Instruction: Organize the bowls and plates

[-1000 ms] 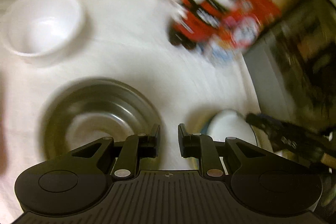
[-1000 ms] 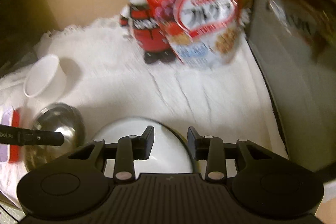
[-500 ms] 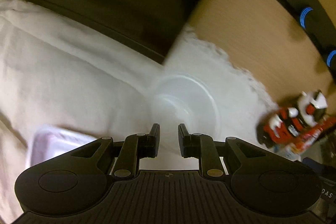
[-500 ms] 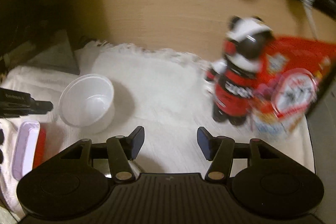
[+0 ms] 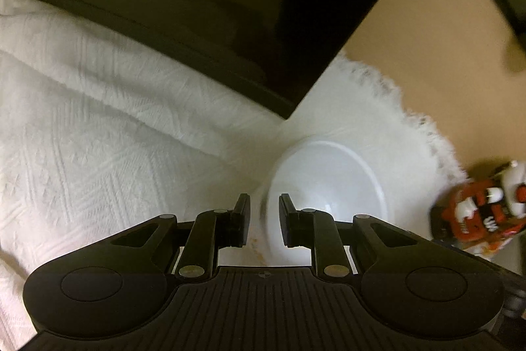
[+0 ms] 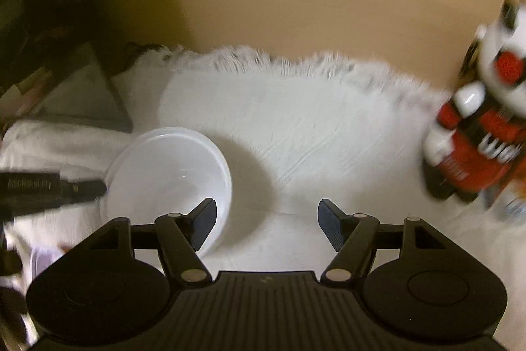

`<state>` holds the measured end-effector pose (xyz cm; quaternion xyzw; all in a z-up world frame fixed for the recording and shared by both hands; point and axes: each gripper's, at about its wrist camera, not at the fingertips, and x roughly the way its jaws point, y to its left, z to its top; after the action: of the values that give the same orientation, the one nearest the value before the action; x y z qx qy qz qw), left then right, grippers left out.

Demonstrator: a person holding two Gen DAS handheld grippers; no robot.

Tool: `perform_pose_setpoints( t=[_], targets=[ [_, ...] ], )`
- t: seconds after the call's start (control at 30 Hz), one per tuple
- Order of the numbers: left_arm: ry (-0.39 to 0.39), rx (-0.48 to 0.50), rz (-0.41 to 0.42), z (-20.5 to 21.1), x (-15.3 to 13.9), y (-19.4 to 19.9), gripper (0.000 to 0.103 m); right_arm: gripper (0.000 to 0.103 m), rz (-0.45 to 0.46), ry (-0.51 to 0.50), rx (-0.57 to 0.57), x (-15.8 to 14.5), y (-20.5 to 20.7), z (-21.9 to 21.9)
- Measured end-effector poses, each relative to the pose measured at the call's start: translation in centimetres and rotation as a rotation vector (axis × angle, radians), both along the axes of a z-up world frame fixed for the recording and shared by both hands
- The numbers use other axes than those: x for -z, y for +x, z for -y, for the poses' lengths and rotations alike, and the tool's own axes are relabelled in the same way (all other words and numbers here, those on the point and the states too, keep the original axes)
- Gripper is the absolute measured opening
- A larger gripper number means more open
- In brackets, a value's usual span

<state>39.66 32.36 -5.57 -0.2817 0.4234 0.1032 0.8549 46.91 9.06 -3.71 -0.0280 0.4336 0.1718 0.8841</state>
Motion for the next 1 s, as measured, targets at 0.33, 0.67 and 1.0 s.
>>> perform_pose_setpoints(
  t=[0.33, 0.67, 1.0],
  targets=[
    [-0.105, 0.070, -0.021, 0.9, 3.3, 1.0, 0.023, 0.023, -0.255, 0.082, -0.010, 7.2, 2.2, -3.5],
    [-0.136, 0.212, 0.183, 9.6, -4.4, -3.3, 0.019, 0.024, -0.042, 0.056, -0.038, -1.4, -6.3, 4.6],
    [-0.094, 0.489, 0.128, 24.7, -6.6, -4.9, 0.019, 0.024, 0.032, 0.019, 0.083, -6.4, -13.3, 19.0]
  ],
)
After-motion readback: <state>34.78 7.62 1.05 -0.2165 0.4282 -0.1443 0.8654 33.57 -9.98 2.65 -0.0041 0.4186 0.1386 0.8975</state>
